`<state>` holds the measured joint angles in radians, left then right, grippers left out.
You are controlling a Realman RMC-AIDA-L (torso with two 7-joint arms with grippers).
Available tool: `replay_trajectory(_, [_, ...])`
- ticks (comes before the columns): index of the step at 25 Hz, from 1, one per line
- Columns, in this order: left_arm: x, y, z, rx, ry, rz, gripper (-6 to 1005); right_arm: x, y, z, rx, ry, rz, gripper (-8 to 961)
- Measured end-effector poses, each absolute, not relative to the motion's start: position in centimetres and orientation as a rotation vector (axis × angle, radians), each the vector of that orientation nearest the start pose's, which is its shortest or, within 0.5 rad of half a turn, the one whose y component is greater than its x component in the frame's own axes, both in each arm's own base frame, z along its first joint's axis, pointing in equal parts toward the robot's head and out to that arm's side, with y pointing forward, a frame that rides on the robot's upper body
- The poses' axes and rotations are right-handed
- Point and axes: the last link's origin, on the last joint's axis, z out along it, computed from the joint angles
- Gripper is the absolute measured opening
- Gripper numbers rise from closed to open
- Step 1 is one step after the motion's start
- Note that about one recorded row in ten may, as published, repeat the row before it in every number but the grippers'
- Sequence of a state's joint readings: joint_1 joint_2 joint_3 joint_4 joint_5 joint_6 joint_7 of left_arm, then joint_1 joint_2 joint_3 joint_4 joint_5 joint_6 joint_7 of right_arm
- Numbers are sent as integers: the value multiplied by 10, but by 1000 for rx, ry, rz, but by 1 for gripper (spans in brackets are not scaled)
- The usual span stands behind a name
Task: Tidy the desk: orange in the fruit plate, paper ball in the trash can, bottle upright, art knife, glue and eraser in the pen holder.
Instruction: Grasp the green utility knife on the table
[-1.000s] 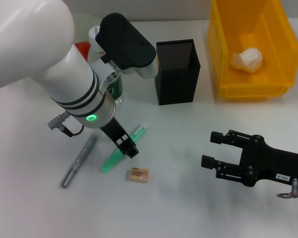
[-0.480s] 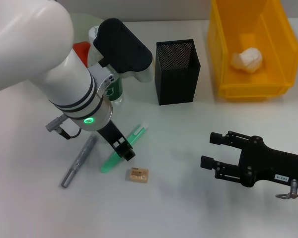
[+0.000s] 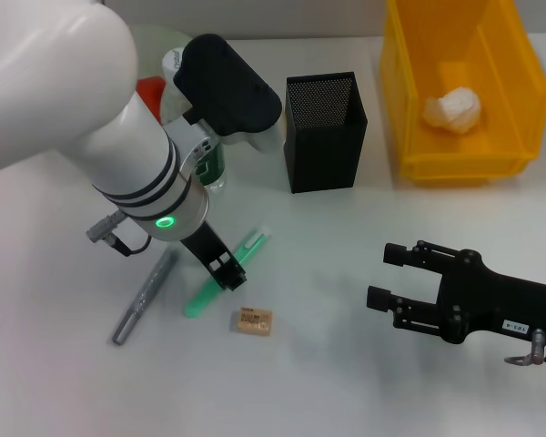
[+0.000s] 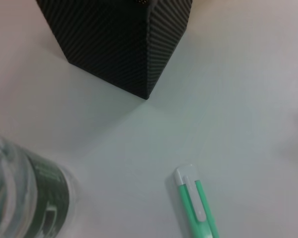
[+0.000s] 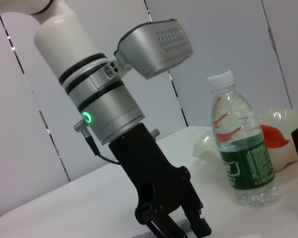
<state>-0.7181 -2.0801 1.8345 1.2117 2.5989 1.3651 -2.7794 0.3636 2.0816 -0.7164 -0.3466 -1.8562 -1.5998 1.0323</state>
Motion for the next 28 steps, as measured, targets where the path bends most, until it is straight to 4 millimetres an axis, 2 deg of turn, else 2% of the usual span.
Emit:
replay_trajectory(8, [-150, 337, -89, -2652, -636, 746, 394, 303, 249, -44, -2644, 686, 929, 733])
replay_trajectory(28, [-153, 340, -91, -2644, -642, 766, 368, 303, 249, -44, -2643, 688, 927, 733])
